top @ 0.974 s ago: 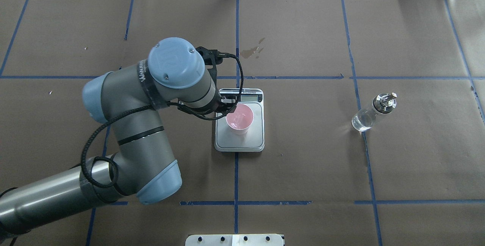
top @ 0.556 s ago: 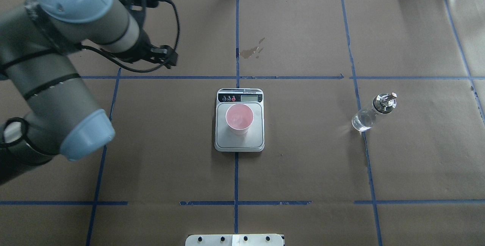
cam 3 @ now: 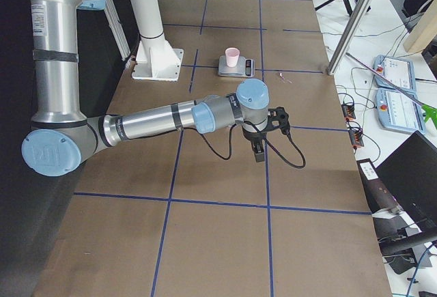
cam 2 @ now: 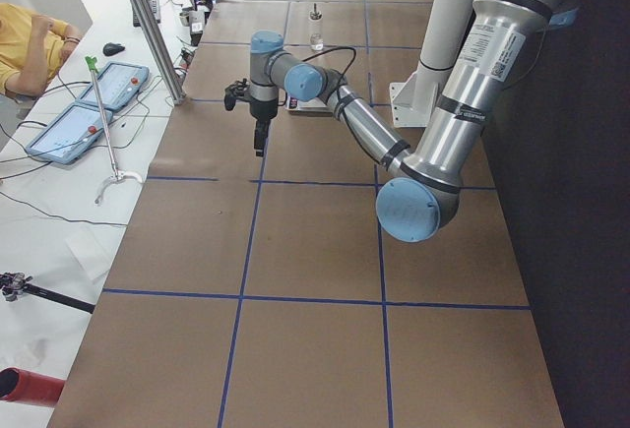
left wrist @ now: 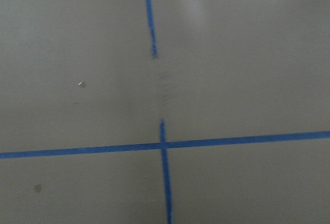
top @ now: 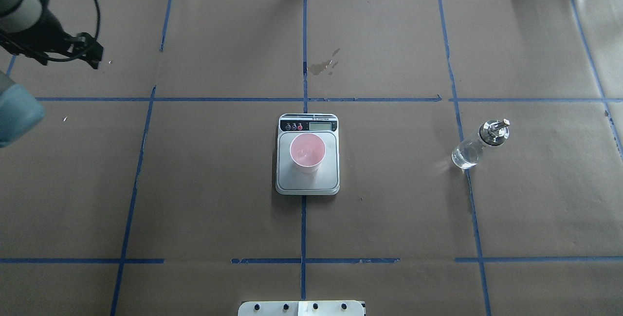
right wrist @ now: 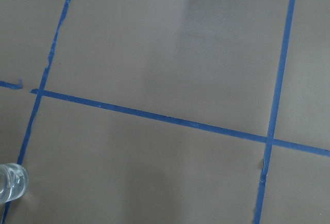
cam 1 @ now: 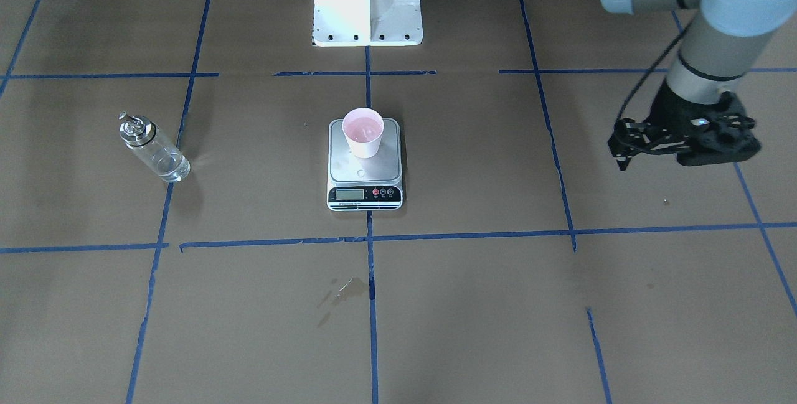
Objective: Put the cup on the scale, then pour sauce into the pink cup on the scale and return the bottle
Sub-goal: 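Open the left gripper and withdraw it away from the cup, then move the right gripper to the glass bottle and grasp it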
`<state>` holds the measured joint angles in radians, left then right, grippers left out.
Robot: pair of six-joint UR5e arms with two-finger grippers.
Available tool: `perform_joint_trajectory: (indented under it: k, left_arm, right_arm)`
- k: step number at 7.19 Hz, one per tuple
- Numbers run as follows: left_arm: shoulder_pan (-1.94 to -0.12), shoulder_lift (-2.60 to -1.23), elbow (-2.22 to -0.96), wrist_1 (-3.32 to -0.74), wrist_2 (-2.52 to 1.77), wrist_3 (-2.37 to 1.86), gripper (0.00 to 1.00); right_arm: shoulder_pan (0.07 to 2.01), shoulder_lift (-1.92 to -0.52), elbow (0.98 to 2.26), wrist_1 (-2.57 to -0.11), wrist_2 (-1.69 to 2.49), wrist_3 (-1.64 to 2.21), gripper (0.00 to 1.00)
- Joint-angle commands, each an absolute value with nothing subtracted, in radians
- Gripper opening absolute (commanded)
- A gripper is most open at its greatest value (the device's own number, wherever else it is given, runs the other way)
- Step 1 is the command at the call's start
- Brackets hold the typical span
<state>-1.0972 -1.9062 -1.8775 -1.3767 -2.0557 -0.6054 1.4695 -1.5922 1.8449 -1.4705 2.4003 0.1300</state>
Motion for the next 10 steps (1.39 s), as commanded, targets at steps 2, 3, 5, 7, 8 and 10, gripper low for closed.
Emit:
perform_joint_trajectory:
  k: [2,3,5,7,8,10]
  left_arm:
    - [-1.453,-1.728,-1.757,-1.401,-2.175,0.009,1.00]
    - [-1.515,-1.676,-1.714,-1.402,-2.215,0.079,1.00]
    - [-1.581,-1.557,-1.706,-1.475,-2.296,0.216,1.00]
    - [-1.582,-1.557,-1.709,-1.477,-2.310,0.218,1.00]
    - [-1.580,-1.559,-1.712,-1.477,-2.312,0.218,1.00]
    - [-1.580,-1.559,-1.718,-1.477,-2.312,0.218,1.00]
  right_arm:
    - [1.438,-1.600,1.946,-1.480,2.421,0.277,1.00]
    - [1.380,-1.601,2.004,-1.482,2.410,0.393,1.00]
    - [1.246,-1.603,2.132,-1.482,2.348,0.602,1.00]
    - [1.021,-1.624,2.254,-1.467,2.145,0.826,1.00]
    - [0.912,-1.693,2.316,-1.430,2.025,0.912,1.00]
    - [0.679,-1.904,2.316,-1.066,1.778,1.096,1.00]
